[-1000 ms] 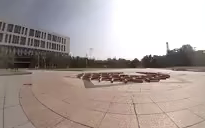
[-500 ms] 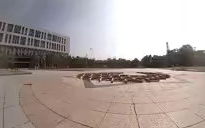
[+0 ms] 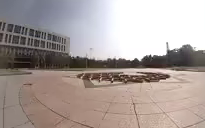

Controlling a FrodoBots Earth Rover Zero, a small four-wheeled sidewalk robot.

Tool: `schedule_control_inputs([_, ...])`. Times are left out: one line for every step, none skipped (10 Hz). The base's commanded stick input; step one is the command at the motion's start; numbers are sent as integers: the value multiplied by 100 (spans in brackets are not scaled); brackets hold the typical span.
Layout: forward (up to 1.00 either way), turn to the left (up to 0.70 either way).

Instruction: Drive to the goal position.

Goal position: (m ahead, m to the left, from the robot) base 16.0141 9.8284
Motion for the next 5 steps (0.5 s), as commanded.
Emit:
schedule_control_inputs([5,0])
schedule_control_inputs([4,0])
schedule_control_inputs([5,0])
schedule_control_inputs([5,0])
schedule_control_inputs([5,0])
